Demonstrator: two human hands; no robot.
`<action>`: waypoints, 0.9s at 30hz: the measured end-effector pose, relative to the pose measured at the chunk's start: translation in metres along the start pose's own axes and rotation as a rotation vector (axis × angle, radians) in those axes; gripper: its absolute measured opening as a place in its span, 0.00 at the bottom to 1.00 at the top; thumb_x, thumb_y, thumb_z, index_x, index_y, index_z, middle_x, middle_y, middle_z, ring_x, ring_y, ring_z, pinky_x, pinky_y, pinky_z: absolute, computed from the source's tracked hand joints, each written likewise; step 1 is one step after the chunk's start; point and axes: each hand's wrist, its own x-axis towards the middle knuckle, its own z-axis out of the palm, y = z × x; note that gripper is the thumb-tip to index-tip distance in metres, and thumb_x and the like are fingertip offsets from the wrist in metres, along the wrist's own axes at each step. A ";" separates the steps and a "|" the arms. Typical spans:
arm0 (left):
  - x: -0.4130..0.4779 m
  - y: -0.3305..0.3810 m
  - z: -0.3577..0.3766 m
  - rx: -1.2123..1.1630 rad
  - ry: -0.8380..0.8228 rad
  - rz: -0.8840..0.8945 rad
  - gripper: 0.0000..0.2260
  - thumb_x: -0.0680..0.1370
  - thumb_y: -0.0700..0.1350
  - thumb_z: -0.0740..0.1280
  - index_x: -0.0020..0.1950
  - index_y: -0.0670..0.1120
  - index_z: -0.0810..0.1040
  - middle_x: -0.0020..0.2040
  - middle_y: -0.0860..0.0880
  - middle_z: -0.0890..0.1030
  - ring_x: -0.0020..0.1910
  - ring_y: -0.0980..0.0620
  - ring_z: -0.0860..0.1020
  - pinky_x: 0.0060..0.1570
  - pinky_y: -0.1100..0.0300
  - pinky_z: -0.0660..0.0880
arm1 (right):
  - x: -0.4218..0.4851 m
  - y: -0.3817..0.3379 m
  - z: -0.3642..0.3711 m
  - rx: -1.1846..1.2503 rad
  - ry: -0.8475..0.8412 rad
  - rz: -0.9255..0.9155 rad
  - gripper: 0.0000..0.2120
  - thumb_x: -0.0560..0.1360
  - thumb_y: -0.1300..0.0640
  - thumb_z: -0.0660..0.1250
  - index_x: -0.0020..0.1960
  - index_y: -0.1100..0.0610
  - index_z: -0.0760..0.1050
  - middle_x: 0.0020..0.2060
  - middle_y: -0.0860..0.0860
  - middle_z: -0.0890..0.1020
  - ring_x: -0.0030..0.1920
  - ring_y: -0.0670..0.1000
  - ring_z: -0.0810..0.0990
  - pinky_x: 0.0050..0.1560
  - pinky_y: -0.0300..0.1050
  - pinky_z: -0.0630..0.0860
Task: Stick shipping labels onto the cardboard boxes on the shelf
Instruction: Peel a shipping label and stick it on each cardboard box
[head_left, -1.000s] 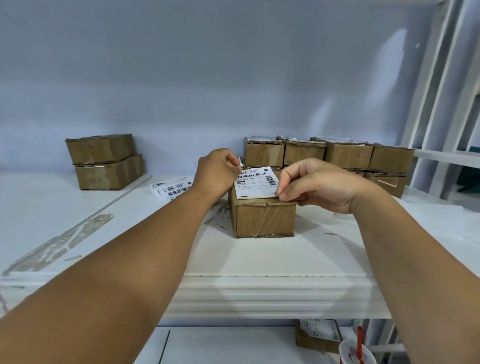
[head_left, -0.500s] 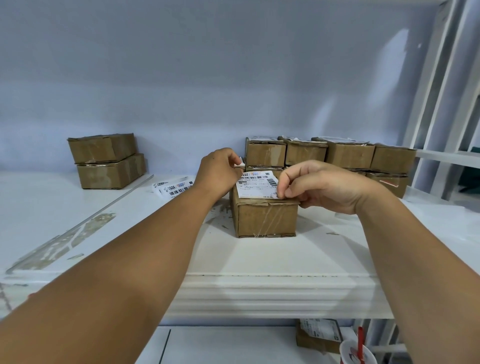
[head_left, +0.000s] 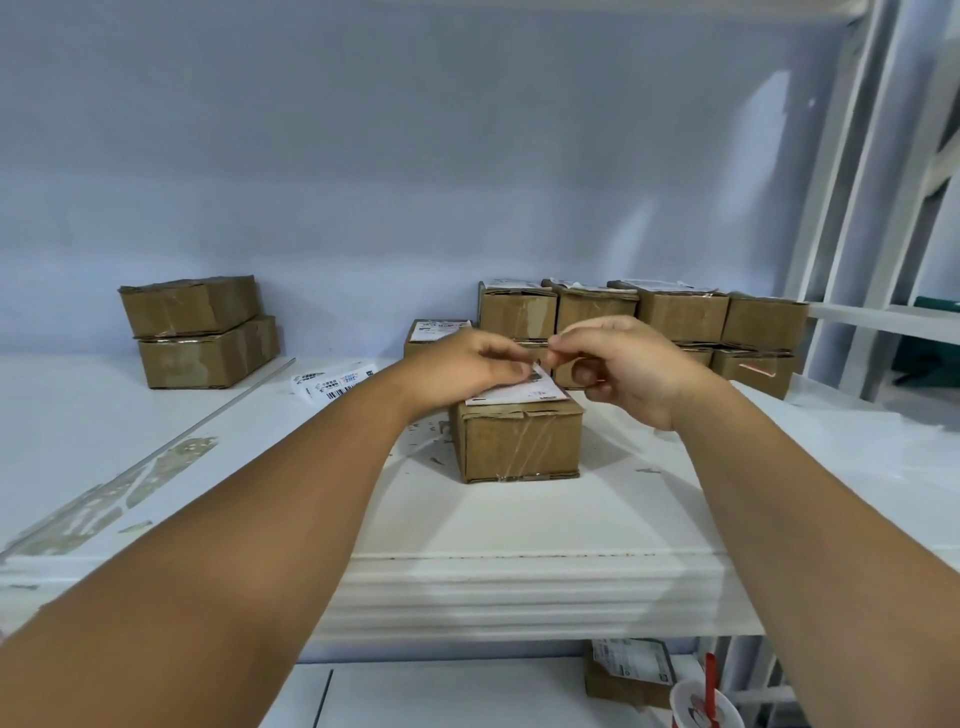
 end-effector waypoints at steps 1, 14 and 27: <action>0.000 0.000 -0.001 0.022 -0.033 -0.019 0.15 0.77 0.48 0.66 0.64 0.51 0.77 0.62 0.54 0.78 0.62 0.58 0.73 0.67 0.60 0.65 | 0.002 0.002 0.000 0.018 0.098 0.013 0.11 0.77 0.61 0.64 0.36 0.56 0.78 0.33 0.47 0.81 0.30 0.46 0.66 0.28 0.36 0.60; -0.003 0.000 -0.006 0.139 -0.207 0.005 0.32 0.63 0.72 0.67 0.66 0.66 0.70 0.66 0.64 0.72 0.67 0.62 0.68 0.70 0.57 0.62 | 0.011 0.021 0.014 -0.112 0.079 0.047 0.12 0.79 0.62 0.60 0.57 0.51 0.79 0.44 0.44 0.83 0.44 0.40 0.80 0.48 0.40 0.71; -0.006 -0.001 -0.013 -0.053 -0.303 -0.004 0.27 0.64 0.54 0.74 0.61 0.63 0.71 0.65 0.59 0.72 0.64 0.63 0.70 0.61 0.67 0.66 | 0.011 0.022 0.015 -0.106 0.044 0.092 0.11 0.75 0.59 0.61 0.51 0.52 0.81 0.45 0.52 0.83 0.46 0.50 0.79 0.50 0.46 0.72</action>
